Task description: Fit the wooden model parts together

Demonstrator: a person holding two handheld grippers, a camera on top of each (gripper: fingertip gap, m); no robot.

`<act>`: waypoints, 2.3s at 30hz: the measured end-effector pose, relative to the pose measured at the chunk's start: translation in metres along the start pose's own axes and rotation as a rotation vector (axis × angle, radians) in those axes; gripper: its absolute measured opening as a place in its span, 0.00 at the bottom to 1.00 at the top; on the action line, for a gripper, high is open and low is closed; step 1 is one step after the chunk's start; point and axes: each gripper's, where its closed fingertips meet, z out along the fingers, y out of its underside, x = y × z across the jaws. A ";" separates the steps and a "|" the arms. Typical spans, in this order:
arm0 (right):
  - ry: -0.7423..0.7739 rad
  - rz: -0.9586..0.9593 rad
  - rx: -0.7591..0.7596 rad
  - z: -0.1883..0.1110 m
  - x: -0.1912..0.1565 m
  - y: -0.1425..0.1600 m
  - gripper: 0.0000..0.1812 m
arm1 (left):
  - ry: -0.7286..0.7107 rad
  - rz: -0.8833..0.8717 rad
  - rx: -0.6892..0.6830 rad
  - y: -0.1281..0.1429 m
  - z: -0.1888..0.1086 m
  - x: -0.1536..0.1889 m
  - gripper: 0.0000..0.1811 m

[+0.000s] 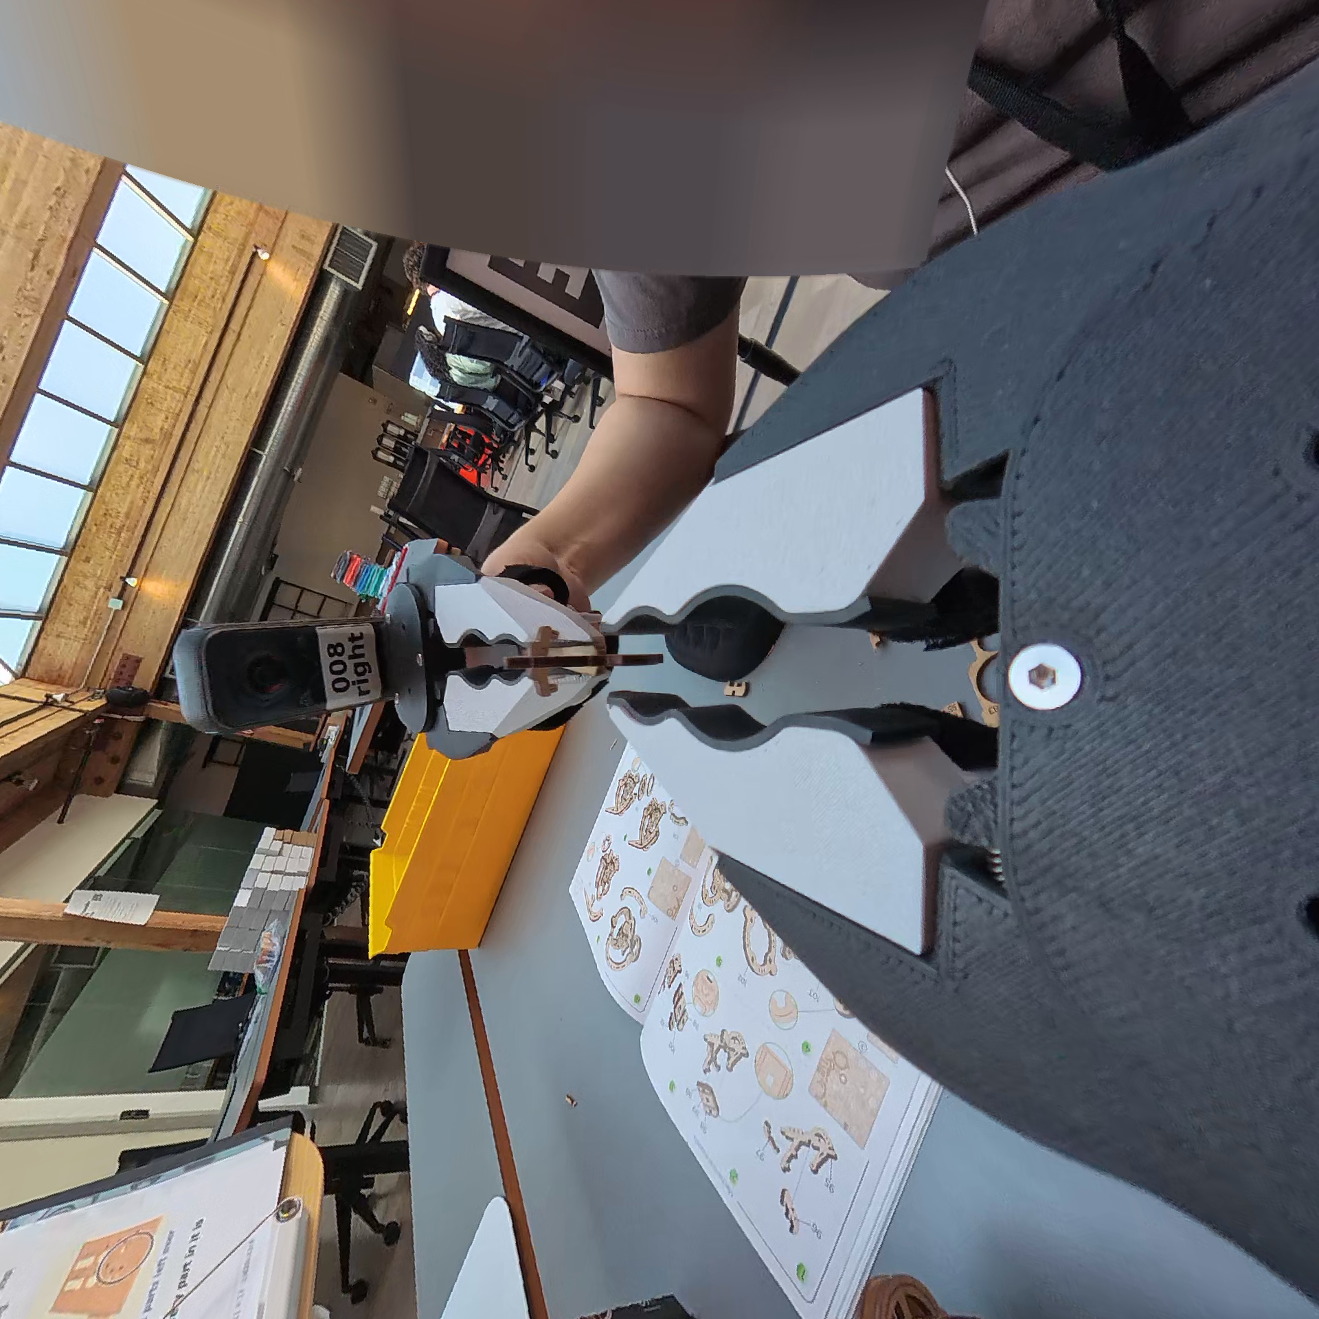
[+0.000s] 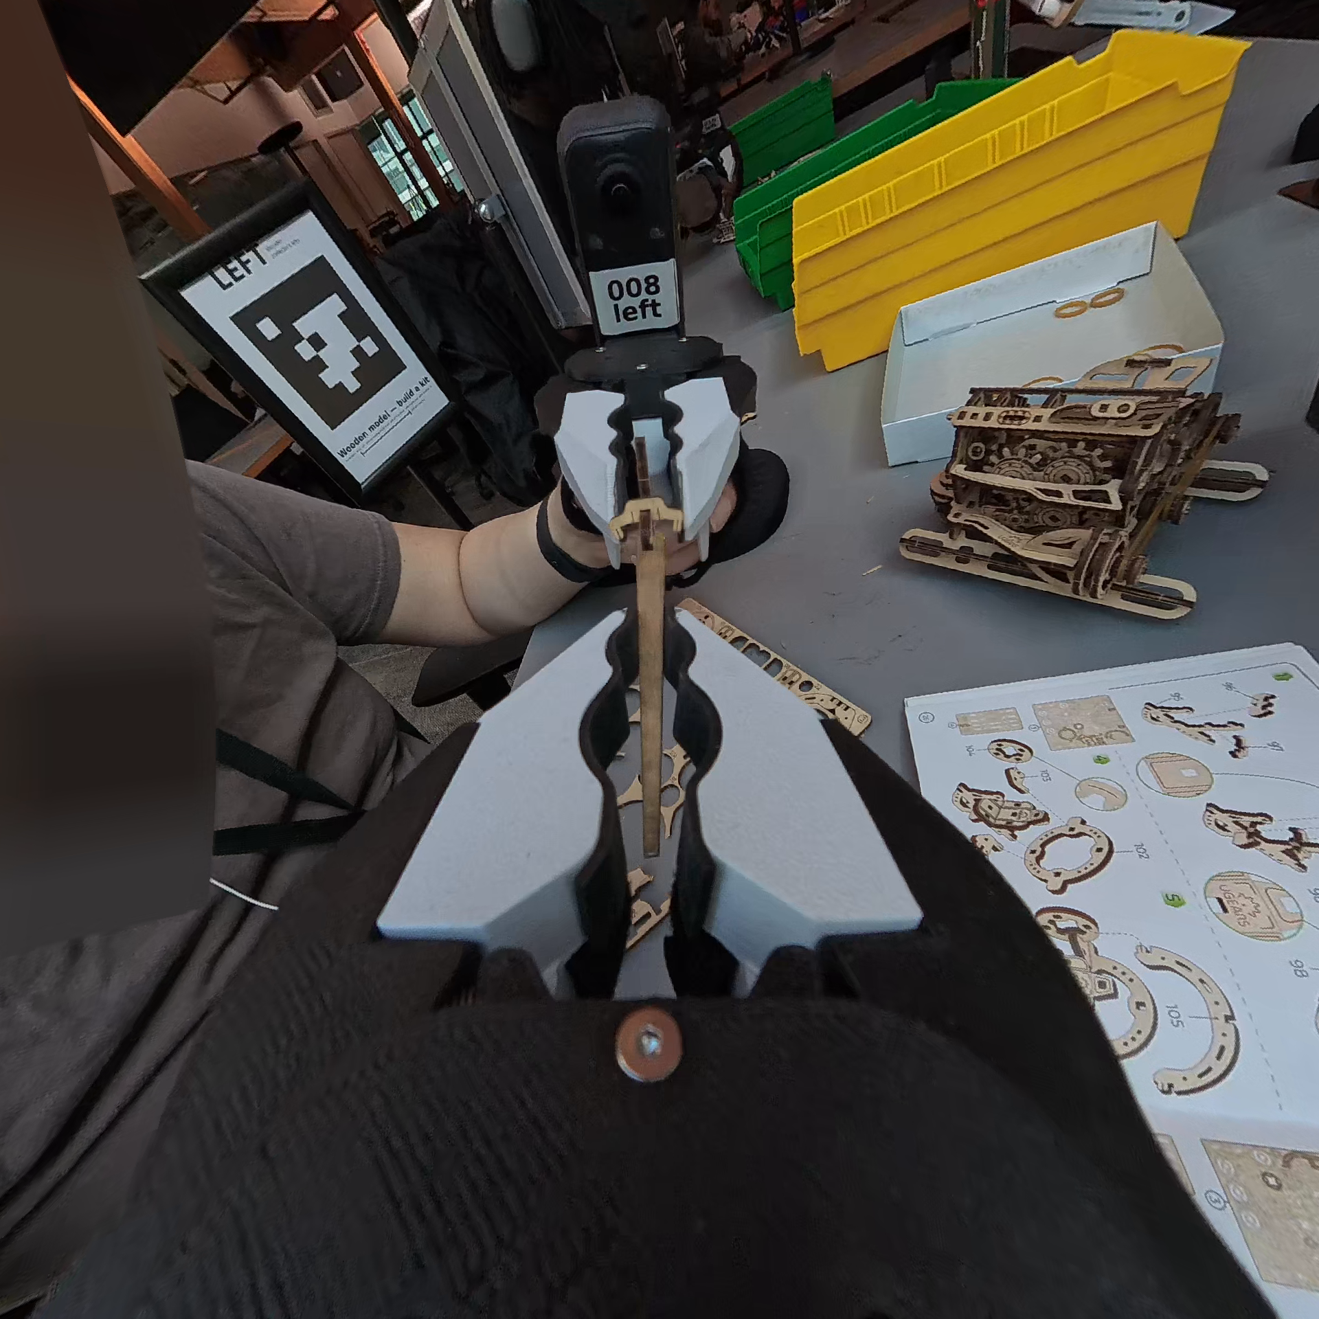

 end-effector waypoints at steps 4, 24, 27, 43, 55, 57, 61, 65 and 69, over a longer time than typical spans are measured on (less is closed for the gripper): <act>-0.003 -0.007 0.002 0.001 -0.002 -0.001 0.02 | -0.028 0.055 -0.022 0.006 0.006 0.001 0.01; 0.127 -0.109 -0.554 -0.082 0.040 0.099 0.02 | 0.011 -0.012 -0.002 -0.001 -0.003 0.001 0.00; 0.187 -0.119 -0.587 -0.103 0.054 0.112 0.02 | 0.043 -0.068 -0.007 0.002 0.002 0.004 0.00; 0.282 -0.318 -0.462 -0.100 0.049 0.073 0.13 | 0.077 -0.345 -0.078 0.030 0.021 0.002 0.00; 0.282 -0.692 -0.337 -0.040 -0.002 0.026 0.15 | 0.091 -0.436 -0.145 0.049 0.030 0.005 0.00; 0.313 -0.666 -0.380 -0.054 0.003 0.035 0.14 | 0.093 -0.436 -0.154 0.050 0.031 0.006 0.00; 0.366 -0.509 -0.532 -0.089 0.028 0.097 0.11 | 0.088 -0.422 -0.175 0.054 0.032 0.007 0.00; 0.323 -0.328 -0.506 -0.102 0.040 0.149 0.08 | 0.101 -0.411 -0.195 0.058 0.034 0.010 0.00; 0.266 -0.265 -0.509 -0.098 0.042 0.160 0.08 | 0.113 -0.401 -0.209 0.060 0.036 0.013 0.00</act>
